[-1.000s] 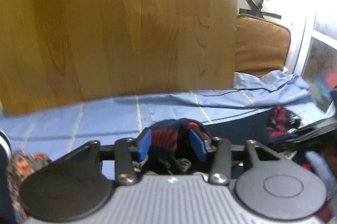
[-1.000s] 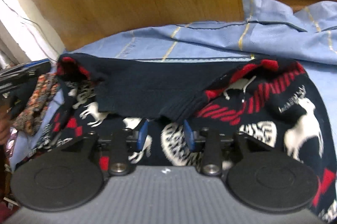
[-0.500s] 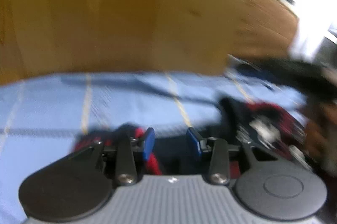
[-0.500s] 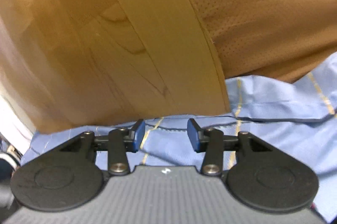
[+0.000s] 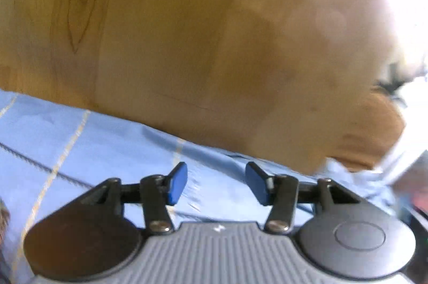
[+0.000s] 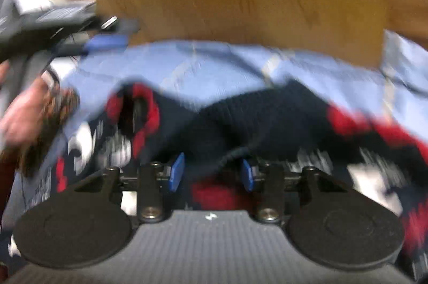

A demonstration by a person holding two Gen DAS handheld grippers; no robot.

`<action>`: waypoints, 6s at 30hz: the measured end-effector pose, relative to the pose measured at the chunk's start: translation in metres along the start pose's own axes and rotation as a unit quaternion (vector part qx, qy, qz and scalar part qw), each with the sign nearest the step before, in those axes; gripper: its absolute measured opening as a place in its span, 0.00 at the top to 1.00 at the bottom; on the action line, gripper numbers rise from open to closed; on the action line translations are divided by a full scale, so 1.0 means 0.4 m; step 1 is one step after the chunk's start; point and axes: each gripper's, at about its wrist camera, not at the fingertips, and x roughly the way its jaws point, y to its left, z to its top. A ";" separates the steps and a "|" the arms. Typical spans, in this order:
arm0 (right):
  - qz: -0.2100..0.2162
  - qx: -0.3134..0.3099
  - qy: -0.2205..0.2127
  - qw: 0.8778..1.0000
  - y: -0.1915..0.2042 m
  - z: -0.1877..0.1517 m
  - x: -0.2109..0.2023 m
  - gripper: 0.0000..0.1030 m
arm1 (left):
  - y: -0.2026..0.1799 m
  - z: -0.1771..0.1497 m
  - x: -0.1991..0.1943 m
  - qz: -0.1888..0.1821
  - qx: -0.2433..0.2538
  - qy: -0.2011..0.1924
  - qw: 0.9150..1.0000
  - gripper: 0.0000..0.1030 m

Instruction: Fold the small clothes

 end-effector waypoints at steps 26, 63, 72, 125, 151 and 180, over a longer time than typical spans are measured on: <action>-0.233 0.116 -0.215 0.941 -0.057 -0.289 -0.470 0.53 | -0.002 -0.074 -0.041 0.081 0.053 0.009 0.995 0.51; -0.498 0.100 -0.189 0.841 -0.114 -0.588 -0.621 0.88 | -0.465 -0.769 -0.358 -0.182 0.393 0.196 0.880 0.31; -0.486 0.114 -0.225 0.837 -0.131 -0.568 -0.651 0.85 | -0.559 -0.771 -0.350 -0.278 0.376 0.241 0.850 0.97; -0.217 -0.136 -0.174 0.951 0.443 -0.091 -0.014 0.80 | 0.142 -0.362 -0.229 -0.009 -0.058 -0.039 0.998 0.72; -0.258 0.161 -0.227 0.925 0.064 -0.365 -0.339 0.52 | -0.254 -0.342 0.010 0.095 0.270 -0.004 0.958 0.52; -0.256 0.086 -0.137 0.953 0.078 -0.268 -0.189 0.53 | -0.294 -0.239 -0.216 0.035 0.223 -0.146 0.963 0.93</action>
